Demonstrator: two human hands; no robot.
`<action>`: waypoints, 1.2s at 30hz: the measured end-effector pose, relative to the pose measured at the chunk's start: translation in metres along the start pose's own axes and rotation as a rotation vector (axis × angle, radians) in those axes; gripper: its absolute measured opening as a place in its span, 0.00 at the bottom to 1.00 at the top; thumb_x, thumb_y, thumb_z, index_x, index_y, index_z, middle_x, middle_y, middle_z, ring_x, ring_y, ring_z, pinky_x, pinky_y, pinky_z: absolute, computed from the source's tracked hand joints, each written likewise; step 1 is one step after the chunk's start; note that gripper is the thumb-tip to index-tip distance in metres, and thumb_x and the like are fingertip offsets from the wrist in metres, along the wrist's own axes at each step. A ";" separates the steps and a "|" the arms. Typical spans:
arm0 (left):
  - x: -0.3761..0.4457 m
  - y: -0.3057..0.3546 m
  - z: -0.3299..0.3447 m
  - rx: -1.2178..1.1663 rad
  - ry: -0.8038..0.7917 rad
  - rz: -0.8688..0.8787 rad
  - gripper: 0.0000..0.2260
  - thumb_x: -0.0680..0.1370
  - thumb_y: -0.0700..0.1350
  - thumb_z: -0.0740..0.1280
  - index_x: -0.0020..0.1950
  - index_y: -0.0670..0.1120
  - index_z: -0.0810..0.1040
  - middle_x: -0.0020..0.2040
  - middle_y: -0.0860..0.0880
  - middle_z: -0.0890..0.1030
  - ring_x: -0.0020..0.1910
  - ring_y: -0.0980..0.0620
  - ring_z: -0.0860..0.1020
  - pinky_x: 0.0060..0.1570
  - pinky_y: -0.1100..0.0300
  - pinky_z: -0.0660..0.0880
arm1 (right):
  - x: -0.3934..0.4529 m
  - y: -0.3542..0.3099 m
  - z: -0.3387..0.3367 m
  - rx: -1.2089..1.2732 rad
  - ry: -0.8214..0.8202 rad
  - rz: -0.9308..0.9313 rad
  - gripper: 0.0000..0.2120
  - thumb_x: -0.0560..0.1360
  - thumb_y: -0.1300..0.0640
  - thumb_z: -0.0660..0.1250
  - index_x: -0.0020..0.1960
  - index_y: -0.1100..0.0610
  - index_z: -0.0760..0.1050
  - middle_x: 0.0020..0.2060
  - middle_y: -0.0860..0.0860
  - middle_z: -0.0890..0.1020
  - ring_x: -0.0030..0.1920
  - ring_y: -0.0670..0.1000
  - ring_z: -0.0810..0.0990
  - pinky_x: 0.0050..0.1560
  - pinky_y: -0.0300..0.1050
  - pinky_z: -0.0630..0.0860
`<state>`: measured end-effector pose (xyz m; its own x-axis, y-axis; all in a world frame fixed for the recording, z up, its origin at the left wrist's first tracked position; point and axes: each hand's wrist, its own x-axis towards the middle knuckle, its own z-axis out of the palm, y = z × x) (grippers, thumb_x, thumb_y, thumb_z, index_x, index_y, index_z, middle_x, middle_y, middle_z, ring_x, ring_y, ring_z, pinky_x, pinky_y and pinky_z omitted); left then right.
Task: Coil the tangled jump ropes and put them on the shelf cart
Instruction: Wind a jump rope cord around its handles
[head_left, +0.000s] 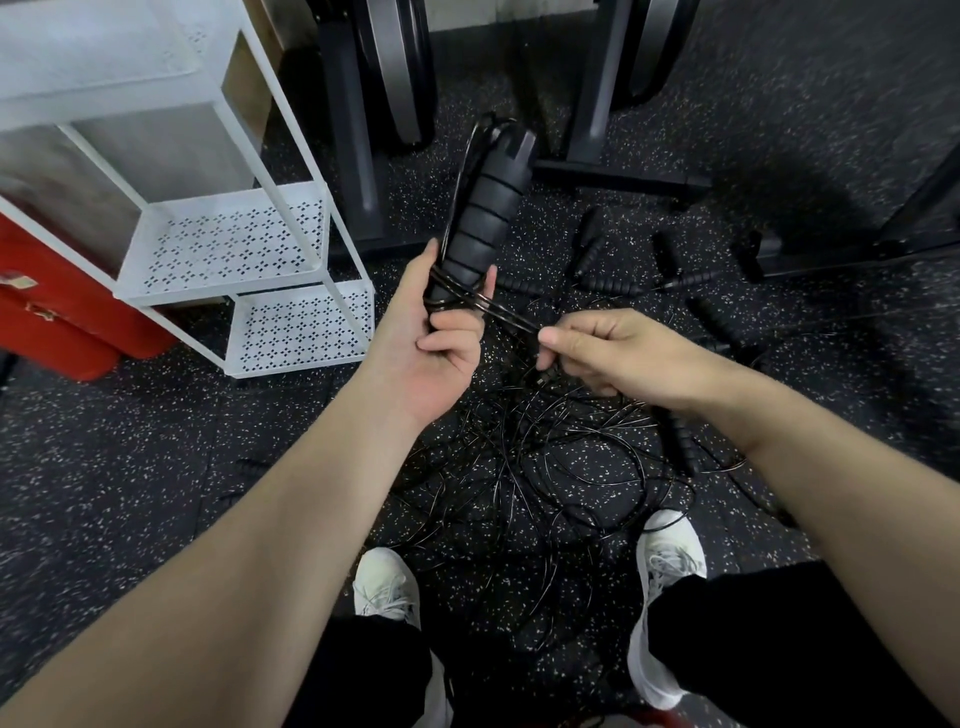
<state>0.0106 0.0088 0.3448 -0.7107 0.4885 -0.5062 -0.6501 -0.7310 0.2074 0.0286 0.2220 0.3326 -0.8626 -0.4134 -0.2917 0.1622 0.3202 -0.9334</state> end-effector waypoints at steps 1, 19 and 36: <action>-0.001 0.001 -0.001 0.021 -0.033 -0.046 0.19 0.76 0.53 0.72 0.56 0.38 0.79 0.44 0.46 0.83 0.19 0.58 0.69 0.15 0.67 0.66 | -0.001 0.001 -0.001 0.013 -0.023 -0.010 0.18 0.72 0.37 0.66 0.44 0.50 0.84 0.28 0.44 0.67 0.32 0.50 0.62 0.35 0.46 0.61; -0.013 -0.005 0.008 1.001 0.120 -0.182 0.13 0.74 0.52 0.73 0.50 0.45 0.77 0.40 0.45 0.78 0.21 0.57 0.66 0.15 0.71 0.60 | 0.009 0.005 -0.013 -0.217 0.152 -0.010 0.30 0.81 0.70 0.53 0.24 0.55 0.74 0.19 0.43 0.75 0.20 0.39 0.74 0.28 0.34 0.71; -0.012 -0.015 0.005 1.637 0.010 -0.237 0.25 0.80 0.50 0.71 0.76 0.56 0.68 0.57 0.43 0.81 0.33 0.47 0.82 0.31 0.57 0.81 | -0.001 -0.003 -0.016 -0.087 -0.014 0.365 0.12 0.71 0.48 0.76 0.48 0.56 0.85 0.29 0.44 0.80 0.36 0.48 0.75 0.39 0.42 0.72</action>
<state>0.0277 0.0161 0.3522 -0.5632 0.5014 -0.6568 -0.3165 0.6033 0.7320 0.0209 0.2347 0.3391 -0.7485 -0.2701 -0.6056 0.4162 0.5197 -0.7461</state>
